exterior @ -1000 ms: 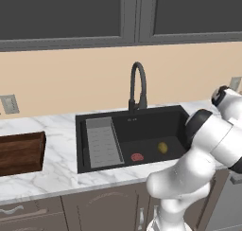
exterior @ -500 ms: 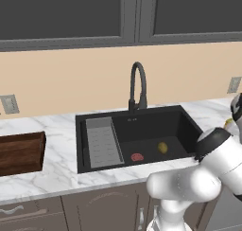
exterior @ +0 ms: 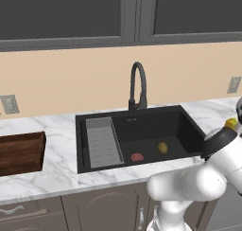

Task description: Pick up all produce items and place them in the sink. Turn on the sink faucet to wash them. Then turn the sink off and put them in the tray.

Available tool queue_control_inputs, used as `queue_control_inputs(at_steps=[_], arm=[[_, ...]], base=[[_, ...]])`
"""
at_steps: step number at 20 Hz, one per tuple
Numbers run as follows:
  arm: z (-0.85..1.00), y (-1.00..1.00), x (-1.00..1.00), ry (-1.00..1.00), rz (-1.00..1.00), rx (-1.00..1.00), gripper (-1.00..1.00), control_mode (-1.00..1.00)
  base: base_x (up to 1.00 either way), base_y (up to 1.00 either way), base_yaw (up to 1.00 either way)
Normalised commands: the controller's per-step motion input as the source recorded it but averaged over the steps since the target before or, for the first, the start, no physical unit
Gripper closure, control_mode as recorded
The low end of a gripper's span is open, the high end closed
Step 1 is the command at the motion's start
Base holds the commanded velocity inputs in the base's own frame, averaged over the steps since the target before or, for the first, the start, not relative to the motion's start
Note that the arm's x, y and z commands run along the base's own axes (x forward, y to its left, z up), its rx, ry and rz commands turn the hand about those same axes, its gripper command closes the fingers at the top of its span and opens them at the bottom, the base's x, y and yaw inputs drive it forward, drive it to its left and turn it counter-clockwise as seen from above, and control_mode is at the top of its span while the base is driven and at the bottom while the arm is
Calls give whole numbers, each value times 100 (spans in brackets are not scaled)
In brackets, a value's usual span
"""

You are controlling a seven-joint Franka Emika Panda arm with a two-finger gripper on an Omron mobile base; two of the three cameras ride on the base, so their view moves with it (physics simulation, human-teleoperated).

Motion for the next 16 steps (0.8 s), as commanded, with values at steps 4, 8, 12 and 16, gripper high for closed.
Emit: queue_control_inputs(at_steps=[4, 8, 12, 16], arm=[[18, -53, 0, 7, -3, -8, -100, -100], [13, -48, 0, 6, 0, -4, -100, -100], [11, -43, 2, 1, 3, -1, -100, -100], [2, -39, 10, 1, 10, 0, -100, -100]], base=[[0, 0, 0], [0, 0, 0], [0, 0, 0], [0, 0, 0]])
